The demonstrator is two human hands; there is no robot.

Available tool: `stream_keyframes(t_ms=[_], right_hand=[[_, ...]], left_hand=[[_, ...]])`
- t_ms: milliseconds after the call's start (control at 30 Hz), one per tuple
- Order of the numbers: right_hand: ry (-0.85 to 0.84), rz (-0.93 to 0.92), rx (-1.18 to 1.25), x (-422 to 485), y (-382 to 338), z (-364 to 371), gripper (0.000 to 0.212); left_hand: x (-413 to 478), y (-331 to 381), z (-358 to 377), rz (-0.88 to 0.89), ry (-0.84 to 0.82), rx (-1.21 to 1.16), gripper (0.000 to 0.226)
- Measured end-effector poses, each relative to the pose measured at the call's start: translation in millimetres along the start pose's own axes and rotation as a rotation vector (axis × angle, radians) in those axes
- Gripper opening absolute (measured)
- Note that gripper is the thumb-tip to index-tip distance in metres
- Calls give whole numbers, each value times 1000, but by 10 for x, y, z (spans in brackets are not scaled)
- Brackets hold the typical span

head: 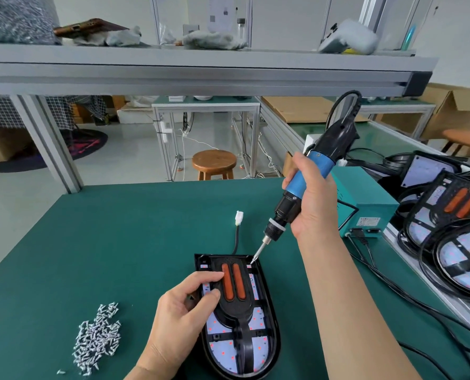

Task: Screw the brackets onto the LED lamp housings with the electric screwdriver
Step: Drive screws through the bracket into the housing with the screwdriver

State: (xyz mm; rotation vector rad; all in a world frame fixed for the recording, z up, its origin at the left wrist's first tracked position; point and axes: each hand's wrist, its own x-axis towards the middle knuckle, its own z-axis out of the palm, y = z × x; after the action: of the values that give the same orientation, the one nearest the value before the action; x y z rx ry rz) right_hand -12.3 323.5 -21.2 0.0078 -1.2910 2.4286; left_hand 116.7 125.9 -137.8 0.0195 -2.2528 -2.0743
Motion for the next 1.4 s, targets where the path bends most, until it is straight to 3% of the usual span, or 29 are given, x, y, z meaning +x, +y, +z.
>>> stream_keyframes(t_ms=[333, 633, 1400], right_hand=[[15, -130, -142, -82, 141, 62, 20], [4, -119, -199, -97, 270, 58, 20], [12, -98, -187, -98, 327, 51, 19]], left_hand=[[-14, 25, 4, 2, -3, -10, 31], [17, -16, -1, 20, -4, 9, 43], [39, -91, -5, -9, 2, -8, 43]])
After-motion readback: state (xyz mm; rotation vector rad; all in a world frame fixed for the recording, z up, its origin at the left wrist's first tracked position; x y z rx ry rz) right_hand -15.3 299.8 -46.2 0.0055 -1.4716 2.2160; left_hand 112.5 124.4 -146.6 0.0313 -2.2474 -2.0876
